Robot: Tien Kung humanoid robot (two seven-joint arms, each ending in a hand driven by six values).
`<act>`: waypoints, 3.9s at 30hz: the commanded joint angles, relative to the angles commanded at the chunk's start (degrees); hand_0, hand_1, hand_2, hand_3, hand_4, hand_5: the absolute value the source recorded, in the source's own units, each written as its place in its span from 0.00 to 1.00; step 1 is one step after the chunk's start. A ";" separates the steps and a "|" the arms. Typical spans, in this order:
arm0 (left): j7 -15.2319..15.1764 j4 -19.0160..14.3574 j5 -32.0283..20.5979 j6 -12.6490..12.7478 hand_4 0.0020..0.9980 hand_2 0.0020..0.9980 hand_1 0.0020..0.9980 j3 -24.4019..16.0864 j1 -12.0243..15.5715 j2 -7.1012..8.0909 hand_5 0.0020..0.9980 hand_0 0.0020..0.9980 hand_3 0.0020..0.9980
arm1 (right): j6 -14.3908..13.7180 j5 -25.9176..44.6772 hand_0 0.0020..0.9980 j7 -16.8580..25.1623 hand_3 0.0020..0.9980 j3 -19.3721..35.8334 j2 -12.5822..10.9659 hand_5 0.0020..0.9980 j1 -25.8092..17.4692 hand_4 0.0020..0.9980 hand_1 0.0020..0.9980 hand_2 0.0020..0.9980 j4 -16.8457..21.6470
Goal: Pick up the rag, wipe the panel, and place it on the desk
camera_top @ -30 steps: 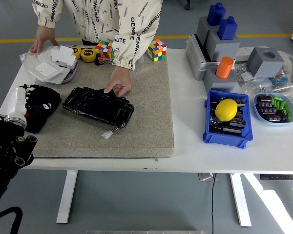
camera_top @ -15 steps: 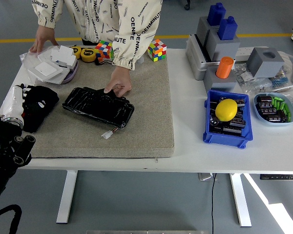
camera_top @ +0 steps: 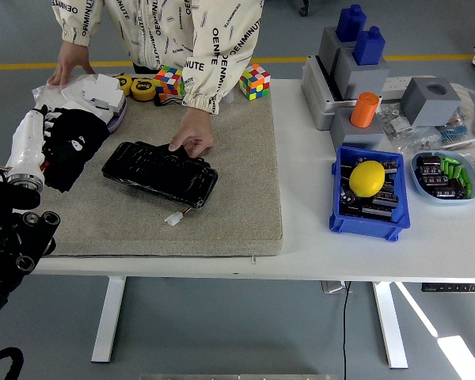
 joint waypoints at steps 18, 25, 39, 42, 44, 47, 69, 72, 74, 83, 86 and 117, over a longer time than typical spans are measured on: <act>1.49 5.02 4.87 0.58 0.68 0.40 0.38 5.93 -3.75 -2.90 0.00 0.27 0.56 | -0.01 -0.14 0.54 0.01 0.52 0.67 0.07 0.36 -0.19 0.88 0.56 0.49 0.00; 3.56 3.20 4.54 -0.18 0.68 0.40 0.38 9.60 -3.97 -2.64 0.00 0.27 0.56 | -0.16 0.35 0.54 0.26 0.52 0.27 0.21 0.36 -0.07 0.88 0.56 0.49 0.15; 7.02 -2.32 2.24 -1.69 0.69 0.40 0.37 17.57 -3.28 -1.93 0.00 0.26 0.56 | -0.18 0.61 0.54 0.36 0.52 0.19 0.25 0.36 -0.27 0.88 0.56 0.49 0.31; 7.46 -4.39 1.41 -1.73 0.69 0.40 0.37 19.93 -3.11 -1.77 0.00 0.26 0.56 | -0.17 0.69 0.54 0.39 0.52 0.17 0.29 0.36 -0.21 0.88 0.56 0.49 0.34; 7.65 -5.56 1.01 -1.75 0.69 0.40 0.37 21.32 -3.01 -1.75 0.00 0.26 0.56 | -0.17 0.77 0.54 0.40 0.52 0.08 0.29 0.36 -0.18 0.88 0.56 0.49 0.36; 8.01 -6.83 0.59 -1.81 0.69 0.40 0.37 22.95 -2.89 -1.71 0.00 0.26 0.56 | -0.16 0.83 0.54 0.43 0.52 0.06 0.28 0.36 -0.18 0.88 0.56 0.49 0.38; 10.12 -13.70 -2.31 -2.43 0.70 0.40 0.36 32.04 -2.45 -0.76 0.00 0.24 0.56 | -0.13 0.94 0.54 0.55 0.52 -0.21 0.31 0.36 -0.26 0.88 0.56 0.49 0.41; 9.86 -12.29 -1.94 -2.20 0.70 0.40 0.35 30.85 -2.50 -0.96 0.00 0.24 0.56 | -0.13 1.09 0.54 0.56 0.52 -0.43 0.29 0.36 -0.17 0.88 0.56 0.49 0.44; 9.55 -11.43 -1.67 -1.93 0.70 0.40 0.35 29.52 -2.55 -0.94 0.00 0.24 0.56 | -0.14 1.16 0.54 0.56 0.52 -0.44 0.33 0.36 -0.19 0.88 0.56 0.49 0.49; 8.95 -6.69 -0.65 -1.66 0.70 0.39 0.35 23.91 -3.56 -0.59 0.00 0.24 0.56 | -0.17 1.27 0.54 0.54 0.52 -0.51 0.38 0.36 -0.35 0.88 0.56 0.49 0.54; 8.54 -4.39 -0.77 -1.56 0.70 0.39 0.35 22.40 -3.85 -0.60 0.00 0.24 0.56 | -0.17 1.36 0.54 0.54 0.52 -0.61 0.40 0.36 -0.33 0.88 0.56 0.49 0.56; 6.63 9.99 3.14 2.91 0.71 0.39 0.33 10.82 -6.49 -1.26 0.00 0.23 0.56 | -0.18 1.50 0.54 0.60 0.52 -0.90 0.32 0.36 -0.25 0.88 0.56 0.49 0.55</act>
